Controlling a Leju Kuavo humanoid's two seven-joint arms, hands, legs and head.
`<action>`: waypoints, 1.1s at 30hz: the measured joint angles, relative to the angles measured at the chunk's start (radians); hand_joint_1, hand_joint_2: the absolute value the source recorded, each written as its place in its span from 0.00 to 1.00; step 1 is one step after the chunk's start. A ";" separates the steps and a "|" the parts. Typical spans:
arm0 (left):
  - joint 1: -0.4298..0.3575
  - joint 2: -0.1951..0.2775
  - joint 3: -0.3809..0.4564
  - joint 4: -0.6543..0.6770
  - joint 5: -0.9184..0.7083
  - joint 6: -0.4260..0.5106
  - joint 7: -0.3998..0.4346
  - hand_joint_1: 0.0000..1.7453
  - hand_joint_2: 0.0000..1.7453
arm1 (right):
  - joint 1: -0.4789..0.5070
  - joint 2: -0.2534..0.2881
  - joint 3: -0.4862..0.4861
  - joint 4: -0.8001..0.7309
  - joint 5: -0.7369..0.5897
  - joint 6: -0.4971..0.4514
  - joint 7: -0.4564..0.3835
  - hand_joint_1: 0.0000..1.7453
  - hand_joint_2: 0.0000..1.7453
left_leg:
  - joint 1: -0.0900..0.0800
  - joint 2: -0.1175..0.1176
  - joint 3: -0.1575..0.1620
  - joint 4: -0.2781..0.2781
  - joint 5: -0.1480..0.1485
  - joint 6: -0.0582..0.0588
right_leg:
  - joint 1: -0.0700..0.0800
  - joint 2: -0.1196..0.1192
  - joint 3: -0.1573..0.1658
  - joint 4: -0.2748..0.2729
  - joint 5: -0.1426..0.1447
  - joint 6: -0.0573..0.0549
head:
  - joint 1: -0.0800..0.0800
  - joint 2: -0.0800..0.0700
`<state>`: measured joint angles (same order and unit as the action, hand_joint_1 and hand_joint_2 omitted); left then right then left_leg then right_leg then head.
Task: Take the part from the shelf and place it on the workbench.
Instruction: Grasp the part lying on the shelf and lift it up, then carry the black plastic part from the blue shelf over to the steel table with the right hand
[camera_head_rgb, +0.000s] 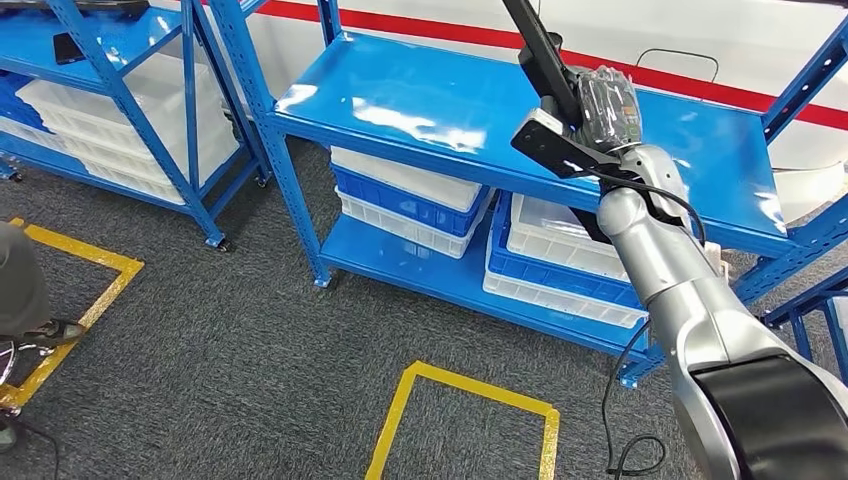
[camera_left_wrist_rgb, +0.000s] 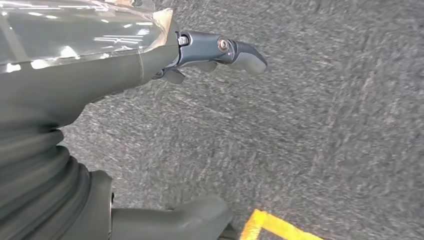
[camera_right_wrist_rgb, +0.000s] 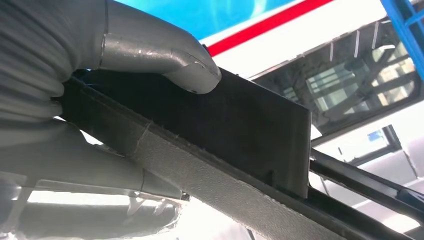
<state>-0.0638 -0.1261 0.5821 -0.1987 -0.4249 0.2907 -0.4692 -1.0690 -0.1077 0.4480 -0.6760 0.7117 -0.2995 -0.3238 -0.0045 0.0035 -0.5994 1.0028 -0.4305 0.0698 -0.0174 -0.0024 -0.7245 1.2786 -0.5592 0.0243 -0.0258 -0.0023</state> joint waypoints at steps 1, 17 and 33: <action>0.000 0.000 0.000 0.000 0.000 -0.001 0.000 0.00 1.00 | 0.002 -0.002 0.000 0.000 -0.001 0.000 0.000 1.00 1.00 | -0.002 0.000 -0.010 0.001 0.007 0.001 | 0.001 0.000 0.006 0.019 -0.002 0.005 | 0.000 0.000; 0.004 -0.001 0.000 0.000 0.000 -0.005 0.001 0.00 1.00 | 0.000 -0.005 -0.004 -0.009 -0.003 0.000 -0.011 1.00 1.00 | 0.021 -0.006 -0.123 0.274 -0.110 -0.076 | -0.005 -0.004 0.163 -0.280 0.102 -0.021 | -0.006 0.000; 0.001 -0.004 0.001 0.000 0.003 -0.008 -0.002 0.00 1.00 | -0.023 0.008 -0.001 0.007 0.005 0.001 -0.004 1.00 1.00 | 0.004 -0.007 -0.037 0.010 0.029 -0.007 | 0.002 0.000 0.051 -0.035 -0.002 0.016 | -0.002 0.000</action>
<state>-0.0624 -0.1306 0.5833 -0.1987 -0.4219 0.2827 -0.4707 -1.0921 -0.0999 0.4471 -0.6692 0.7169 -0.2986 -0.3274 -0.0008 -0.0039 -0.6363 1.0124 -0.4020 0.0623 -0.0150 -0.0025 -0.6734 1.2434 -0.5615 0.0399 -0.0282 -0.0023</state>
